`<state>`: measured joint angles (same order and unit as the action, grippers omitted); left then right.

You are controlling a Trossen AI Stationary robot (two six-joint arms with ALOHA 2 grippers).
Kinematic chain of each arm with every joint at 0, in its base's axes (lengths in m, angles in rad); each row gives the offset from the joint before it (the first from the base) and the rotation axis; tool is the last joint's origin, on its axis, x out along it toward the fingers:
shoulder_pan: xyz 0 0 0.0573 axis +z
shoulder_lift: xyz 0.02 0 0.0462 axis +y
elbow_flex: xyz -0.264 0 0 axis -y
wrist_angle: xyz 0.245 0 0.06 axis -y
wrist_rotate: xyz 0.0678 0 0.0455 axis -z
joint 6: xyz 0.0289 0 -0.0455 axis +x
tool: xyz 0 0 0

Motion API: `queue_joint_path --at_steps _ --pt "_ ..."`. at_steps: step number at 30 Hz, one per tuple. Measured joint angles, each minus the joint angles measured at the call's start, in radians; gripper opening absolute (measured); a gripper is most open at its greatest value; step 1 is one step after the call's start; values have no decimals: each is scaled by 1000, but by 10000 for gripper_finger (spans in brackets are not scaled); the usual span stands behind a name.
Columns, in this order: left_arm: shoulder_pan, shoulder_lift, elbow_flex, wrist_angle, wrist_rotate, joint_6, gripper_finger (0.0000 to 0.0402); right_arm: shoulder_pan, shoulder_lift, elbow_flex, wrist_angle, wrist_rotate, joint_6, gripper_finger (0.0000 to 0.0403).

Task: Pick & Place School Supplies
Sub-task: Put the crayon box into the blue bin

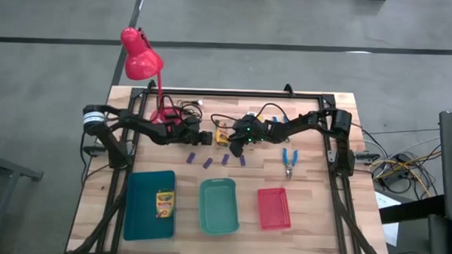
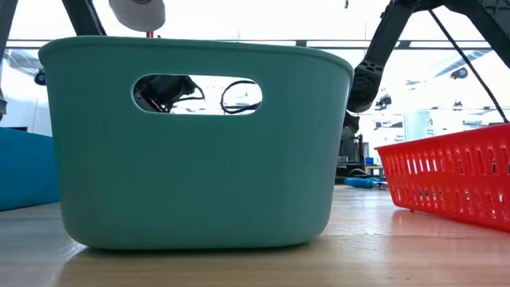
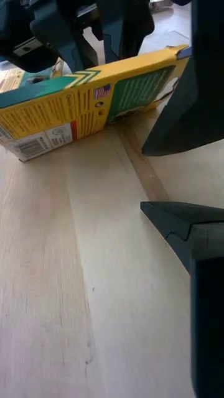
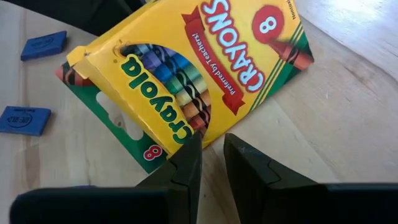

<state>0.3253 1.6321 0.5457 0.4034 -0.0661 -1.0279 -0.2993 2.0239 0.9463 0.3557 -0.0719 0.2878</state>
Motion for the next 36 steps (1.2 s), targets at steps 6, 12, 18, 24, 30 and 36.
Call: queue_joint_path --at_steps 6,12,18,24,30,36 --pt "2 -16 -1 -3 0 -2 135 0 0 0 0 -1 0 68" --pt "3 -40 -1 27 0 -4 135 0 0 0 0 -3 -3 68" --pt "3 -51 39 49 0 -17 135 0 0 -1 1 -3 -4 68" --pt "3 -51 64 44 -7 -17 135 0 1 -1 1 -3 -4 68" --pt "3 -51 63 37 -12 -17 135 0 1 -1 2 -3 -4 68" --pt "3 -51 60 5 -12 -15 135 0 2 -2 19 -3 -3 68"
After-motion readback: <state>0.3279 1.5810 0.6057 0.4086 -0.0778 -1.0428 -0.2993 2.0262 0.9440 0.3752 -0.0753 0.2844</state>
